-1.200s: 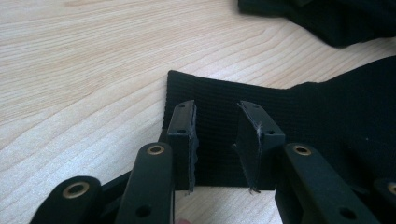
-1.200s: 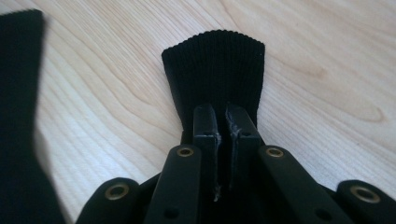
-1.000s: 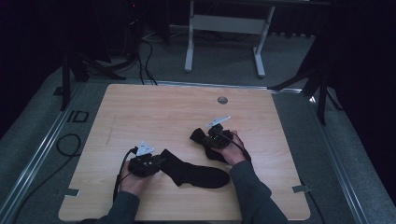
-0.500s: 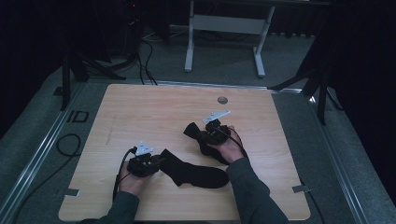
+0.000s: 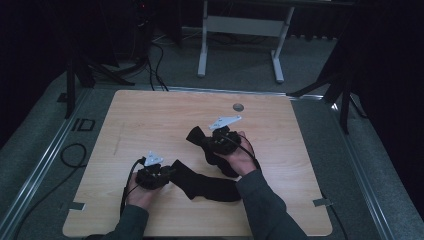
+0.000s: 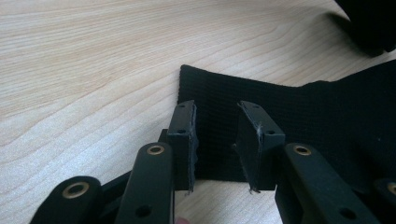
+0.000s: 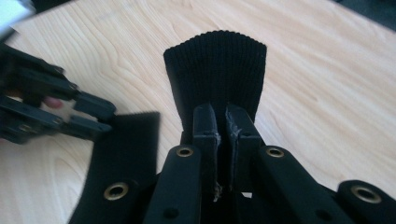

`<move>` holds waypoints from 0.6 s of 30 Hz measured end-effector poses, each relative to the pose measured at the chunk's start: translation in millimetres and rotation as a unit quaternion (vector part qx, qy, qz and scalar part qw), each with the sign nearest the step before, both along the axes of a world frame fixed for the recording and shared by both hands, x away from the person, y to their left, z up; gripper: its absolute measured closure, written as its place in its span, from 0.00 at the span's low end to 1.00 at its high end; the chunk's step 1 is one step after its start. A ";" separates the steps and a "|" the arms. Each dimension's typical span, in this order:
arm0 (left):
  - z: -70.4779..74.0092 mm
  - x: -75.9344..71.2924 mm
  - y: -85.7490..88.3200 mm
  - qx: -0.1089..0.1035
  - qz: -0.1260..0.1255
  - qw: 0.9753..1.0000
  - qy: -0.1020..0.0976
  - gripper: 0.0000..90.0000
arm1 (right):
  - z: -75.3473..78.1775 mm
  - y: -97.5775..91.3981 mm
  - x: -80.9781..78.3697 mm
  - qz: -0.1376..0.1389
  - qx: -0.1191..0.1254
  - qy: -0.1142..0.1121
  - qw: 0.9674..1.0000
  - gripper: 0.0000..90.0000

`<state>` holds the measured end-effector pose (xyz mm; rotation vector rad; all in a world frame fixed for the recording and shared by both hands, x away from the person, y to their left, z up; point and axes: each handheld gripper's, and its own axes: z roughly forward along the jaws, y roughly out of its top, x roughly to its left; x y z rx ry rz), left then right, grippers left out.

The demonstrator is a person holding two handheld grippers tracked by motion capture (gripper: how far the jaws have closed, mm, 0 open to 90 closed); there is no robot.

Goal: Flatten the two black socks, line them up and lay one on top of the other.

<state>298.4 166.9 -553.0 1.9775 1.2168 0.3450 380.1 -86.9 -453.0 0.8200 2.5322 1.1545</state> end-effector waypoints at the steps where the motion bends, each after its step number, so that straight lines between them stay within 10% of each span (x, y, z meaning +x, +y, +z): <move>1: -0.2 0.1 -0.1 0.000 0.001 1.000 0.001 0.76 | 4.6 0.8 -2.6 0.003 0.002 -0.005 1.000 0.93; 10: -2.4 0.7 -1.5 0.020 0.008 1.000 0.007 0.76 | 23.0 3.5 -36.7 -0.017 0.032 0.015 0.999 0.93; 18: -2.6 -0.1 -1.5 0.017 0.009 1.000 0.011 0.77 | -5.7 27.4 -60.3 -0.039 0.014 0.057 0.998 0.93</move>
